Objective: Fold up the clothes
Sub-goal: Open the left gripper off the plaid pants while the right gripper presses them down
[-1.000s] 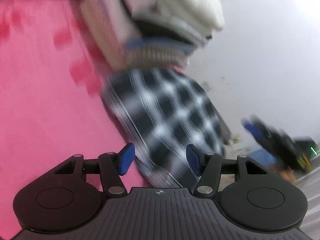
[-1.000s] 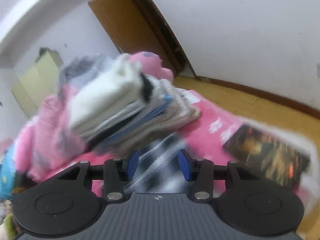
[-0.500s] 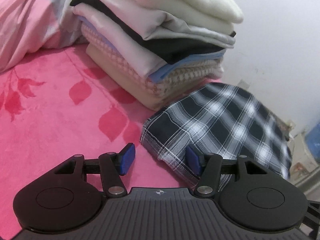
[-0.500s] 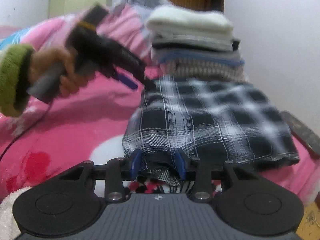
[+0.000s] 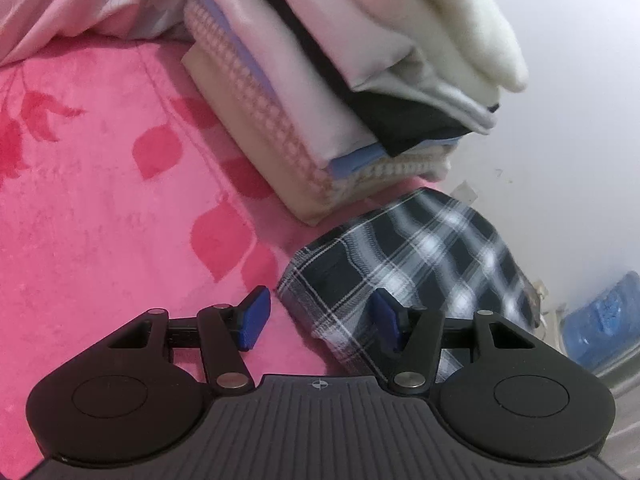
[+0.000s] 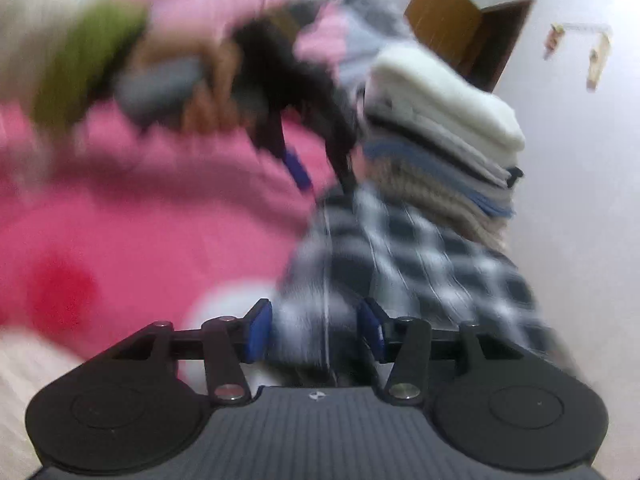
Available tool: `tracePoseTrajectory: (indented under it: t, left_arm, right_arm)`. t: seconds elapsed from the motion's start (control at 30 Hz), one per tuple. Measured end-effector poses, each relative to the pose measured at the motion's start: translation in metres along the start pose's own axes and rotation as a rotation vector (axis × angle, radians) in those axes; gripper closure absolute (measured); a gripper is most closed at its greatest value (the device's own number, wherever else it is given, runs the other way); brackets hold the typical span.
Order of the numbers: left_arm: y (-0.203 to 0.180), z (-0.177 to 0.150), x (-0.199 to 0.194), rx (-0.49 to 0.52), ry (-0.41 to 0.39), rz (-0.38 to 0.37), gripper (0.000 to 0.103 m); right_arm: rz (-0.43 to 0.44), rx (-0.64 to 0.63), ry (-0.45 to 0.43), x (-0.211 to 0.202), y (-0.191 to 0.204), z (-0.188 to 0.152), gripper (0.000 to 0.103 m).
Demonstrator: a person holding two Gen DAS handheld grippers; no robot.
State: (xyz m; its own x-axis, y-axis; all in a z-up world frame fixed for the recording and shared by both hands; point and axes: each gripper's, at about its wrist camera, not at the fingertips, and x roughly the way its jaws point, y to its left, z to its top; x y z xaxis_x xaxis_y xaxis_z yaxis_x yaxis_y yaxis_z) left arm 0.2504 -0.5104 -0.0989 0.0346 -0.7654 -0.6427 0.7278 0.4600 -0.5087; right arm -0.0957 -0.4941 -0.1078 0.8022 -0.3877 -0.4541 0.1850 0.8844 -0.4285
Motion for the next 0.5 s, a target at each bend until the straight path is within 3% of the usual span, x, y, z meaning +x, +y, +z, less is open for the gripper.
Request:
tracePoseTrajectory:
  t: [0.03,0.13,0.2,0.37,0.5]
  left_arm:
    - [0.001,0.001,0.002,-0.011,0.001,-0.008,0.052]
    - [0.005,0.003,0.006,-0.037,0.002,-0.030,0.056]
    - [0.005,0.006,0.007,-0.038,-0.004,-0.033,0.056]
    - [0.009,0.006,0.010,-0.030,-0.004,-0.037,0.057]
    - [0.012,0.006,0.008,-0.036,-0.003,-0.044,0.056]
  right_arm:
    - [-0.018,-0.032,0.018,0.004,0.005,-0.002,0.091]
    - [-0.108,-0.120,-0.023,-0.007,0.001,0.010,0.092]
    - [-0.171,-0.263,-0.050,-0.015,0.007,0.012,0.092]
    - [-0.136,-0.535,-0.010,-0.007,0.038,-0.020,0.092]
    - [-0.156,-0.501,-0.029,-0.007,0.044,-0.026,0.086]
